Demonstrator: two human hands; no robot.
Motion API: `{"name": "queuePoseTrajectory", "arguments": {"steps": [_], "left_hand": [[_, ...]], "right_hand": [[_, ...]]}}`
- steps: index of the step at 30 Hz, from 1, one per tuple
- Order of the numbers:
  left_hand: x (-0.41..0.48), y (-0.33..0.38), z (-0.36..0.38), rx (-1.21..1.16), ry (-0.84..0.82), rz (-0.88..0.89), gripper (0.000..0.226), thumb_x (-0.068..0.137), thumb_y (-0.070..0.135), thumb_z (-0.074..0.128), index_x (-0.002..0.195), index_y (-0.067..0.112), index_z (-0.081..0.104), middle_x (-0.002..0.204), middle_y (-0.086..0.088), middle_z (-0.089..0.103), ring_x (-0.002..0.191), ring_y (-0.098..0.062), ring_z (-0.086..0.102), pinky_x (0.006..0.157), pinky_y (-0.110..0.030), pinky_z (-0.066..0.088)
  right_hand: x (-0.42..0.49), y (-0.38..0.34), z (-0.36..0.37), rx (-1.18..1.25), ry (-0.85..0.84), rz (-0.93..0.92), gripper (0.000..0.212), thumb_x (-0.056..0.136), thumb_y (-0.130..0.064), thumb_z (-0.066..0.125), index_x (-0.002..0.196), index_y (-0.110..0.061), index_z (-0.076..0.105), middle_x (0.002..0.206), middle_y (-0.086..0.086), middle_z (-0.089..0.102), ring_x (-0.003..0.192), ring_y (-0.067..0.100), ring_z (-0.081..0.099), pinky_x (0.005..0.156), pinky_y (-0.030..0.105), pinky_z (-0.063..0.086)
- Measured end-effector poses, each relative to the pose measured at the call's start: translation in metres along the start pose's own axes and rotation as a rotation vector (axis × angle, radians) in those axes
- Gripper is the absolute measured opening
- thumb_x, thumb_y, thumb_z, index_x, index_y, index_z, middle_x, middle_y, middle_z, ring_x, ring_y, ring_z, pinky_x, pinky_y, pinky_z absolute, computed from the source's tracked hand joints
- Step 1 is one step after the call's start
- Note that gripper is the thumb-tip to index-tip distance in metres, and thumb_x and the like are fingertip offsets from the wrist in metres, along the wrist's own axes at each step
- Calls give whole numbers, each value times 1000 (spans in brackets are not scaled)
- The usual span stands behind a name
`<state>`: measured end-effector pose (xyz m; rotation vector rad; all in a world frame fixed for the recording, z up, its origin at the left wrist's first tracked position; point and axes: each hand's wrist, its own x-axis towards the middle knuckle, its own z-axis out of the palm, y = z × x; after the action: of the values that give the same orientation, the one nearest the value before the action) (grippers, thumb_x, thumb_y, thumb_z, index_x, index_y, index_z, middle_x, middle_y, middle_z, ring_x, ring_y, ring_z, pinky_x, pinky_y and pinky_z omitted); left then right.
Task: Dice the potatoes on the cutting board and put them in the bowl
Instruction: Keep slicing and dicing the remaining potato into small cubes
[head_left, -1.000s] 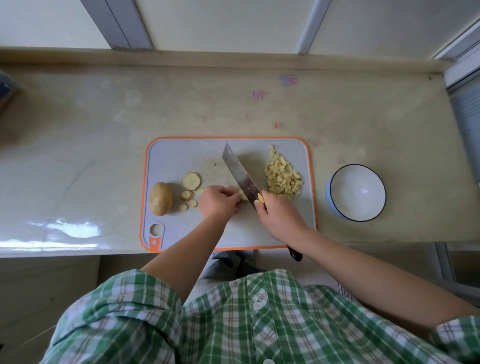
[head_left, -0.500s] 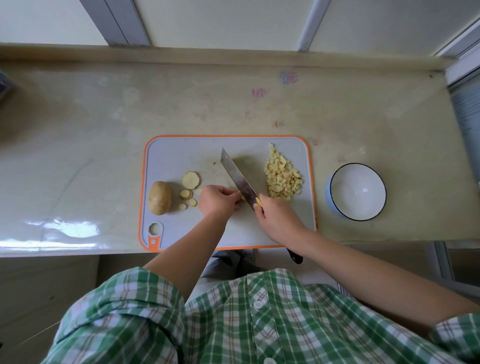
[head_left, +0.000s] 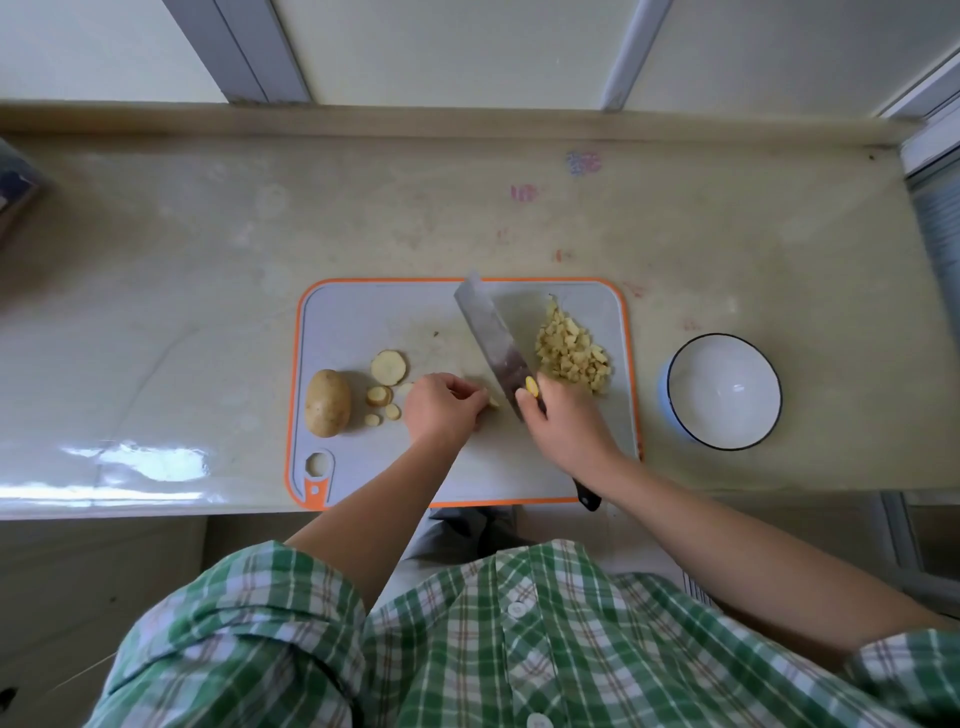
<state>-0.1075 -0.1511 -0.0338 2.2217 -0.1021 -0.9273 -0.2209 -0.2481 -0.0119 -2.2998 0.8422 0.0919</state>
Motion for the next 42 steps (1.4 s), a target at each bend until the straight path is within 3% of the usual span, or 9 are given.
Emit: {"name": "queuePoseTrajectory", "arguments": {"steps": [5,8,14,17,21,25,37,39,42], "left_hand": [[6,-6,-6,497,-65,548,26,80,20,68,106,18,66,94,-2,60,77,-24,61,62,-32,48],[9,-4,-6,703,-88,656,19,85,21,64,104,20,66,103,-5,53,86,-29,58,60,-30,36],[15,-3,-8,654,-30,636,20,87,27,63,105,19,66,103,-4,56,90,-25,59,64,-33,44],[7,1,-16,235,27,496,22,93,34,51,96,17,66,88,-2,64,70,-17,61,62,-33,47],[-4,19,-23,-368,-198,86,52,94,54,39,94,7,61,70,-17,69,49,-24,56,41,-24,35],[-11,21,-20,-391,-106,36,26,92,6,35,75,-1,53,50,-17,58,36,-21,46,37,-23,31],[-15,20,-24,-270,93,27,33,89,13,35,90,-11,57,51,-14,61,35,-20,47,40,-22,37],[-17,22,-24,-285,127,51,33,90,14,36,90,-10,57,53,-14,61,37,-20,50,38,-22,38],[-21,30,-22,-428,109,127,36,96,29,34,93,3,59,58,-13,62,47,-22,56,44,-28,41]], "right_hand": [[7,4,-24,287,-77,229,24,99,-24,43,78,-12,42,56,6,47,44,24,48,42,32,43],[0,6,-26,299,-131,270,22,98,-24,43,84,-8,45,56,6,48,42,19,47,41,29,41],[-7,15,-21,70,0,58,27,93,-26,50,74,-9,41,57,11,45,52,31,48,51,44,40],[-10,12,-20,-138,56,-107,13,92,-23,51,98,-13,56,59,0,48,56,28,52,50,35,38],[-14,5,-12,-310,14,-247,43,93,-25,51,135,-24,43,81,7,66,70,29,64,57,37,50],[-13,0,-11,-323,-91,-317,71,92,-23,49,152,-40,13,71,2,54,66,27,60,56,33,42],[4,-5,-19,-335,-367,-61,105,82,-61,54,149,-28,-20,66,0,50,57,19,51,47,29,36],[2,-2,-18,-307,-299,-107,97,87,-51,55,151,-27,-14,66,2,52,55,19,52,47,30,35],[-2,4,-17,-75,-93,-213,59,94,-26,53,148,-28,29,70,0,58,59,17,55,51,33,39]]}}
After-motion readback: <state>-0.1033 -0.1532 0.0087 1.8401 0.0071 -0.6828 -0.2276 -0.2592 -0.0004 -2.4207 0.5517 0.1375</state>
